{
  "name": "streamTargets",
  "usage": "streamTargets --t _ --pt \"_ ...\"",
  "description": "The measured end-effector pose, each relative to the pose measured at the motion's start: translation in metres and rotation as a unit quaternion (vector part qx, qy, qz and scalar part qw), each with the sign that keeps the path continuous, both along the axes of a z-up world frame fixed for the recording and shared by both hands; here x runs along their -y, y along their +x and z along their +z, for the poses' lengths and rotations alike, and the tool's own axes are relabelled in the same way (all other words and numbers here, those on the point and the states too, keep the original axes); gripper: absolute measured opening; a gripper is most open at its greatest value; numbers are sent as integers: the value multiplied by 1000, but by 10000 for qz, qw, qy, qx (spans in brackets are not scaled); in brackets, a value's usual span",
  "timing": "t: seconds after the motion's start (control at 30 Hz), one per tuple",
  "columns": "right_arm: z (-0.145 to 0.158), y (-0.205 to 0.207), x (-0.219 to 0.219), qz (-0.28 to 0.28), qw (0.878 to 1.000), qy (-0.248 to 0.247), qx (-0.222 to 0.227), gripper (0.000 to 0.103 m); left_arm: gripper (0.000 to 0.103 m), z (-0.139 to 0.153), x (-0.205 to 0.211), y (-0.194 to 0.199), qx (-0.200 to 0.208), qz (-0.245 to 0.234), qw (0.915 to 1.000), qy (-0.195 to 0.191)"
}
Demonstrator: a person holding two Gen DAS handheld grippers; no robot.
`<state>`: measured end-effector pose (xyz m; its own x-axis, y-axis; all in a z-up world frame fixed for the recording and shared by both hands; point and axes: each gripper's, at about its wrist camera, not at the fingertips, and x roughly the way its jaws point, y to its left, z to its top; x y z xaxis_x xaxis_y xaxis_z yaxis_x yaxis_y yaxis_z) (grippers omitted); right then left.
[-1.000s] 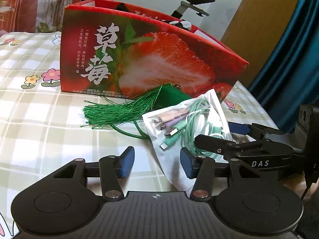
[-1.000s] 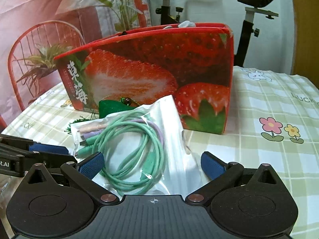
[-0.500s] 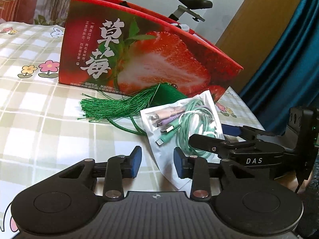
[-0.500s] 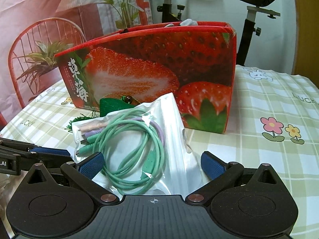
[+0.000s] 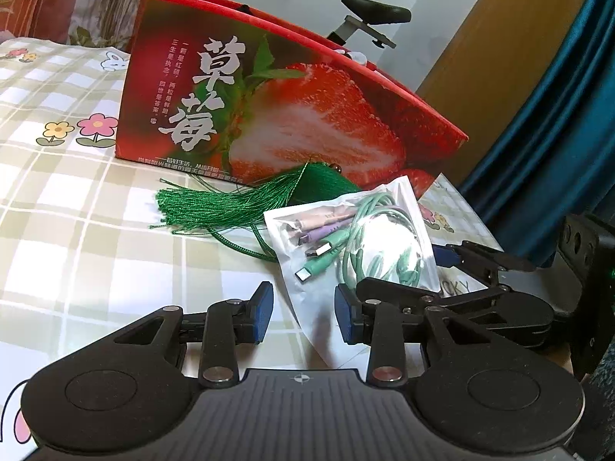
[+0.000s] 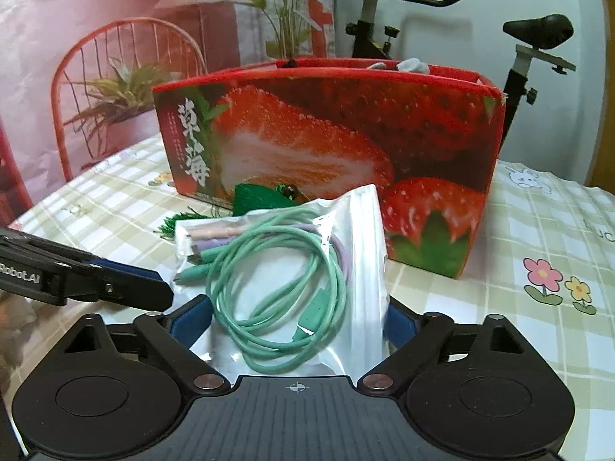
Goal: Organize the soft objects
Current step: 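Close the right tool on the cable bag while the left tool grasps its edge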
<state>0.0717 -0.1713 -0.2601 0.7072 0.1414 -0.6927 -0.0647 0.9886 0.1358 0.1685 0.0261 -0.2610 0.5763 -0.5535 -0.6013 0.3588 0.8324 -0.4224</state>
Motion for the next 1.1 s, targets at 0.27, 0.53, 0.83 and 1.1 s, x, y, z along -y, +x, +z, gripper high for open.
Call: streamTargets --t 0.27,0.53,0.83,1.1 --pt "4 -14 33 -788 9932 731 451 68 37 0 1 0 34 -9 10000 44" --pt "1 -14 36 -662 9930 864 454 57 37 0 1 1 30 -11 10000 41" --pt "2 -11 27 -276 9951 858 417 47 37 0 2 2 0 -58 10000 28" --pt "2 -11 29 -261 9944 931 418 46 37 -1 -1 3 10 27 10000 23"
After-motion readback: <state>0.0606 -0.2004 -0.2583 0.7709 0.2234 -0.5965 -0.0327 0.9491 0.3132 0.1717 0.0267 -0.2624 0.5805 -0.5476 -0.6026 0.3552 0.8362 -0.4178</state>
